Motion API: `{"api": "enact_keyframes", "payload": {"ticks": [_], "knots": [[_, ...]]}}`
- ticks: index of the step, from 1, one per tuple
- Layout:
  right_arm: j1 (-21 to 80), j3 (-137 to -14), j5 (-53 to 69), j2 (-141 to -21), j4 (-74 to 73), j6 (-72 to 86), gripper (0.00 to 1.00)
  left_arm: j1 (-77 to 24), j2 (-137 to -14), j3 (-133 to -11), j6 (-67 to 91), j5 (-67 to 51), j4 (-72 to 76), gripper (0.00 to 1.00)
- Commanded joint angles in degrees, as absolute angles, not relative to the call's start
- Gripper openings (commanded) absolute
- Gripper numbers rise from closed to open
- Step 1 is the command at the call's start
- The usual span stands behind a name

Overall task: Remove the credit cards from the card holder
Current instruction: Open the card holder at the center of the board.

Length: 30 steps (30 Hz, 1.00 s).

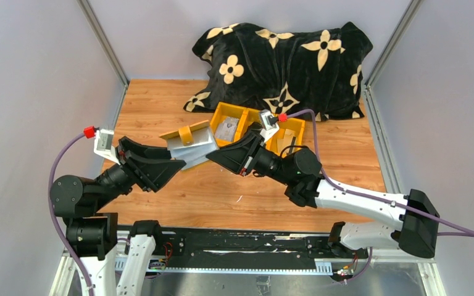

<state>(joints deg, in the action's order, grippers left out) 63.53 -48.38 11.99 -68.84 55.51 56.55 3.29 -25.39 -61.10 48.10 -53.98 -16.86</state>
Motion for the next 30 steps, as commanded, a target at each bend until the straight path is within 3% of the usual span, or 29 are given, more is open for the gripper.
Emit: {"api": "enact_keyframes", "payload": {"ticks": [1, 3, 5, 9, 12, 13, 20, 26, 30], "knots": [[63.5, -52.4, 6.9, -65.4, 43.5, 51.5, 0.00, 3.0, -24.3, -63.0, 41.2, -57.4, -22.1, 0.75], [63.5, -56.6, 8.4, -64.4, 31.6, 46.6, 0.00, 3.0, -24.5, -66.0, 33.3, -52.8, -29.0, 0.86], [63.5, -63.1, 9.2, -64.7, 16.0, 40.7, 0.00, 3.0, -24.5, -69.0, 24.7, -46.3, -34.1, 0.90], [63.5, -75.1, 6.8, -67.3, -9.7, 31.2, 0.00, 3.0, -22.9, -69.7, 15.7, -38.0, -38.0, 0.93], [63.5, -79.8, 5.0, -69.3, -19.6, 27.8, 0.00, 2.9, -21.3, -66.9, 12.8, -36.4, -38.0, 0.96], [63.5, -81.6, 4.3, -69.9, -22.2, 26.7, 0.00, 3.0, -20.8, -66.1, 11.8, -35.8, -38.2, 1.00], [65.2, -91.7, -4.9, -76.1, -41.9, 20.0, 0.00, 3.0, -19.5, -61.2, 9.1, -38.7, -38.4, 1.00], [71.7, -99.6, -14.9, -82.6, -46.7, 18.3, 0.00, 3.0, -17.8, -57.1, 6.5, -42.9, -38.2, 1.00], [76.5, -111.5, -24.4, -92.2, -51.2, 17.5, 0.00, 3.1, -15.5, -54.8, 2.9, -42.5, -38.2, 1.00]]}}
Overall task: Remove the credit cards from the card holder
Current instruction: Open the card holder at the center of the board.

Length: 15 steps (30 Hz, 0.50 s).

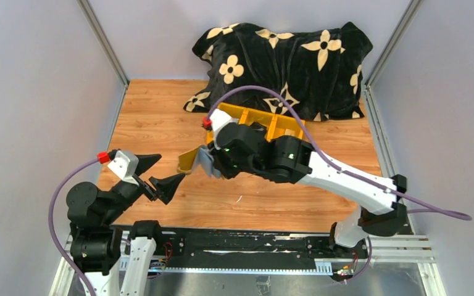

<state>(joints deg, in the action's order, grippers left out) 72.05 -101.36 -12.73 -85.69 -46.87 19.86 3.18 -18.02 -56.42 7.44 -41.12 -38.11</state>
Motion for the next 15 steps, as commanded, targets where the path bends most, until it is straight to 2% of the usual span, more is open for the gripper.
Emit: {"api": "enact_keyframes", "payload": {"ticks": [1, 5, 8, 11, 15], "knots": [[78.0, -113.3, -26.2, -93.9, -52.2, 17.0, 0.00, 3.1, -14.6, -54.4, 1.8, -42.3, -38.2, 1.00], [83.3, -128.2, -41.2, -106.2, -59.8, 13.3, 0.00, 3.0, -11.3, -52.3, -2.7, -39.8, -38.1, 1.00], [84.7, -136.5, -43.5, -111.0, -63.0, 11.9, 0.00, 3.1, -10.9, -51.8, -4.0, -38.8, -38.1, 1.00], [85.1, -135.6, -40.5, -110.1, -60.4, 11.6, 0.00, 3.1, -11.0, -50.8, -5.9, -35.4, -37.5, 1.00], [85.0, -126.9, -36.7, -103.9, -55.0, 11.1, 0.00, 3.0, -10.6, -50.5, -8.3, -25.1, -35.9, 1.00]]}}
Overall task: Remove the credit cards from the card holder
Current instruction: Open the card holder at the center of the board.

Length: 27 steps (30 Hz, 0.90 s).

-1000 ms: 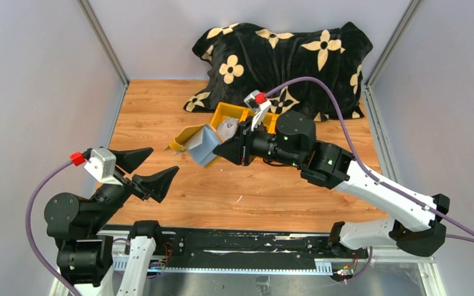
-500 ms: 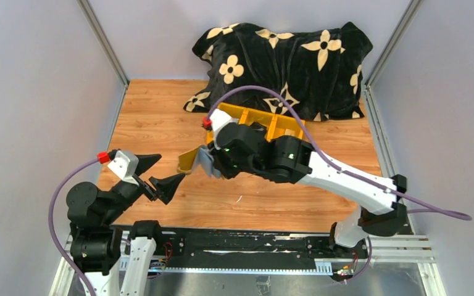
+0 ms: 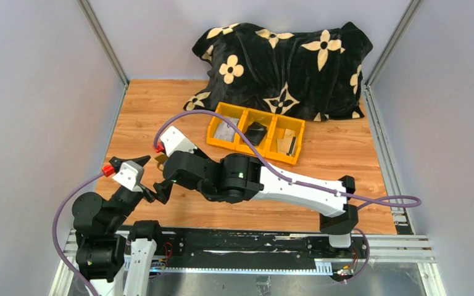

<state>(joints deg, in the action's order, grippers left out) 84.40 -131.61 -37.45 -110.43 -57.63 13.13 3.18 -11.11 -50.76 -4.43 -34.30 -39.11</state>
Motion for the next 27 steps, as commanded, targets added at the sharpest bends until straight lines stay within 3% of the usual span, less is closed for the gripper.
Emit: {"api": "enact_keyframes", "payload": {"ticks": [1, 7, 21, 27], "knots": [[85.0, -125.7, -36.0, -102.4, -53.9, 11.1, 0.00, 3.0, -10.7, -50.5, -8.4, -24.0, -35.6, 1.00], [84.6, -116.1, -26.5, -94.2, -48.0, 10.2, 0.00, 3.1, -11.0, -51.1, -6.7, -25.9, -34.0, 1.00], [81.2, -99.2, -4.6, -77.7, -36.5, 7.6, 0.00, 3.1, -18.2, -59.0, 5.8, -52.0, -36.9, 0.99], [79.0, -93.2, 5.8, -71.6, -31.9, 7.0, 0.00, 3.0, -21.5, -61.6, 3.2, -61.4, -42.3, 0.82]]}}
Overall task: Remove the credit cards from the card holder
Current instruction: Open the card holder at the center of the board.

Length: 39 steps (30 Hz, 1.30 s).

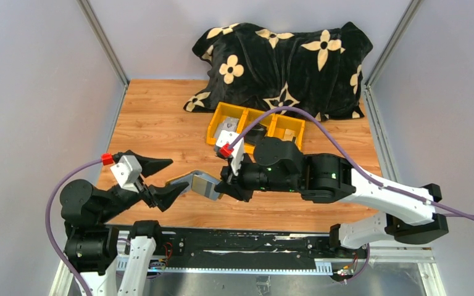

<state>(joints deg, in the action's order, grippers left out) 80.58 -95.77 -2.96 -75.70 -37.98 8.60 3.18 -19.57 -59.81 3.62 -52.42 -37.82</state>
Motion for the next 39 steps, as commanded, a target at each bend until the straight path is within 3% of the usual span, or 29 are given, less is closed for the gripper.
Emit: {"api": "enact_keyframes", "payload": {"ticks": [1, 2, 4, 9, 10, 12, 16, 24, 35, 37, 39], "knots": [[78.8, -92.6, 7.2, -70.9, -31.6, 6.8, 0.00, 3.1, -21.9, -61.9, 3.1, -62.7, -42.7, 0.75], [78.6, -91.9, 8.3, -70.2, -31.4, 6.4, 0.00, 3.1, -22.2, -62.2, 3.2, -64.4, -42.7, 0.59], [78.5, -91.5, 9.8, -69.6, -31.3, 6.0, 0.00, 3.0, -22.7, -62.7, 3.4, -65.0, -42.8, 0.42], [77.7, -90.1, 11.6, -68.9, -31.4, 5.1, 0.00, 3.1, -23.5, -64.5, 4.5, -66.7, -42.8, 0.12], [77.4, -89.7, 12.0, -68.8, -31.4, 4.8, 0.03, 3.1, -23.6, -64.9, 4.8, -67.1, -42.8, 0.09], [76.5, -89.0, 13.3, -68.8, -30.8, 4.4, 0.19, 3.0, -23.6, -65.3, 5.2, -67.7, -42.7, 0.01], [74.3, -87.8, 17.8, -68.5, -27.2, 3.7, 0.50, 3.1, -23.6, -65.4, 6.1, -68.8, -42.6, 0.00], [72.4, -88.1, 21.3, -67.4, -21.5, 1.1, 0.76, 3.0, -23.1, -64.4, 6.1, -68.3, -42.6, 0.00], [72.2, -97.2, 25.7, -79.0, -24.5, -2.6, 0.78, 3.1, -24.3, -66.0, 7.9, -70.5, -42.6, 0.00], [71.6, -97.6, 26.7, -79.6, -25.5, -2.3, 0.74, 3.0, -24.3, -66.5, 8.1, -70.8, -42.6, 0.00], [70.5, -97.9, 28.1, -80.0, -26.6, -1.0, 0.63, 3.1, -24.6, -66.8, 8.1, -71.1, -42.5, 0.00]]}}
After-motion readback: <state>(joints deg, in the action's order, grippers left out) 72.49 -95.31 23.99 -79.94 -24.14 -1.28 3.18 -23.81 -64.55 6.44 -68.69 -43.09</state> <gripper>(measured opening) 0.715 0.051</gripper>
